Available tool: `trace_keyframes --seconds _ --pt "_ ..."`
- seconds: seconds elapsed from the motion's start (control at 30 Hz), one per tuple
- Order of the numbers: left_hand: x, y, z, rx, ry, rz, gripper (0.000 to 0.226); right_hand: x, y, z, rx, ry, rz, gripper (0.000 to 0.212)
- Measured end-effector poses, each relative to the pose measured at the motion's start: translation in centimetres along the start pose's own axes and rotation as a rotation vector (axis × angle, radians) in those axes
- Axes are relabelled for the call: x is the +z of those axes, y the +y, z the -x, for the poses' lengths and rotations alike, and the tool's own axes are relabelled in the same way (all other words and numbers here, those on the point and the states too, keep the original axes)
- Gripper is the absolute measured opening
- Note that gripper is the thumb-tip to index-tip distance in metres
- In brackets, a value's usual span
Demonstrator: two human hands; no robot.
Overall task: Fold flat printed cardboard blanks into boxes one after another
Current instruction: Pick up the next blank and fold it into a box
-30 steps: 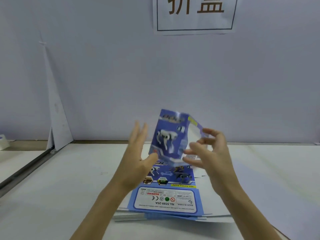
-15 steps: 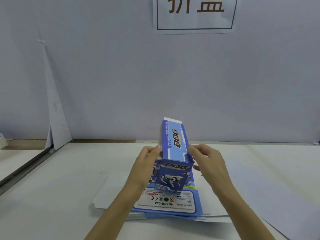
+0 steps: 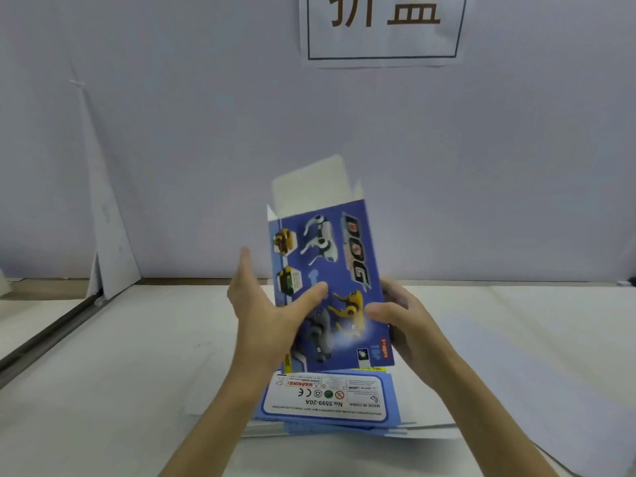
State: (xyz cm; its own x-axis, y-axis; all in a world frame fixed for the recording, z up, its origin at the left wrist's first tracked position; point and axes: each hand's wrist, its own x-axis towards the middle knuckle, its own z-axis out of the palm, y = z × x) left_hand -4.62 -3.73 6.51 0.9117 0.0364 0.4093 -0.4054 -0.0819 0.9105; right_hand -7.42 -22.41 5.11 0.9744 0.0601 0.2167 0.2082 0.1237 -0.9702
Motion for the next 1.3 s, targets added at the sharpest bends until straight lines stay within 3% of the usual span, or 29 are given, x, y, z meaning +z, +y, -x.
trace_keyframes --seconds 0.07,0.13,0.2,0.27,0.3,0.33,0.4,0.47,0.7,0.83,0.93,1.07,1.13,1.2,1.23,1.3 --pt "-1.3 0.1 -0.8 -0.210 -0.176 0.210 0.123 -0.6 -0.3 0.1 0.000 -0.135 -0.061 0.064" --pt "-2.3 0.0 -1.2 -0.163 -0.441 0.213 0.102 -1.2 -0.9 0.5 -0.011 -0.198 -0.053 0.058" --pt "-2.1 -0.4 -0.9 -0.040 -0.552 0.063 0.082 -2.1 -1.5 0.8 -0.046 -0.123 -0.071 0.040" --pt "-1.4 -1.2 -0.3 -0.003 -0.578 -0.031 0.078 -3.3 -2.6 1.0 -0.059 -0.079 -0.253 0.029" --pt "-1.1 -1.6 -0.1 0.001 -0.597 -0.056 0.079 -3.4 -2.9 1.1 -0.149 -0.080 -0.249 0.018" --pt "-1.0 -1.9 0.0 -0.002 -0.612 -0.075 0.079 -3.3 -3.1 1.1 -0.210 -0.044 -0.227 0.021" --pt "-1.2 -2.6 -0.1 -0.018 -0.646 -0.075 0.077 -3.2 -3.3 0.9 -0.142 -0.057 -0.204 0.033" --pt "-1.5 -3.0 -0.4 -0.020 -0.665 -0.086 0.077 -2.9 -3.2 0.8 -0.145 0.016 -0.050 0.032" --pt "-1.6 -3.3 -0.6 -0.009 -0.722 -0.142 0.078 -2.8 -3.4 0.7 -0.111 0.053 0.004 0.042" --pt "-1.7 -3.6 -0.6 -0.033 -0.705 -0.126 0.078 -3.1 -2.4 0.6 -0.160 0.018 -0.215 0.031" --pt "-1.6 -3.9 -0.6 -0.070 -0.663 -0.119 0.082 -2.7 0.1 0.5 -0.077 -0.046 -0.285 0.048" --pt "-1.6 -4.0 -0.8 -0.087 -0.640 -0.100 0.077 -2.4 0.8 0.3 0.031 -0.019 -0.076 0.065" --pt "-1.7 -3.9 -0.8 -0.070 -0.641 -0.095 0.076 -2.6 -0.3 0.2 -0.096 0.175 0.116 0.069" --pt "-1.7 -3.7 -0.8 -0.038 -0.653 -0.105 0.075 -2.5 -1.8 0.4 -0.390 0.475 0.201 0.045" --pt "-1.5 -3.5 -0.8 -0.022 -0.663 -0.122 0.075 -2.4 -2.3 0.7 -0.533 0.549 0.235 0.036" --pt "-1.4 -3.2 -0.5 0.018 -0.671 -0.167 0.081 -1.6 -2.6 1.1 -0.683 0.537 0.408 0.035"
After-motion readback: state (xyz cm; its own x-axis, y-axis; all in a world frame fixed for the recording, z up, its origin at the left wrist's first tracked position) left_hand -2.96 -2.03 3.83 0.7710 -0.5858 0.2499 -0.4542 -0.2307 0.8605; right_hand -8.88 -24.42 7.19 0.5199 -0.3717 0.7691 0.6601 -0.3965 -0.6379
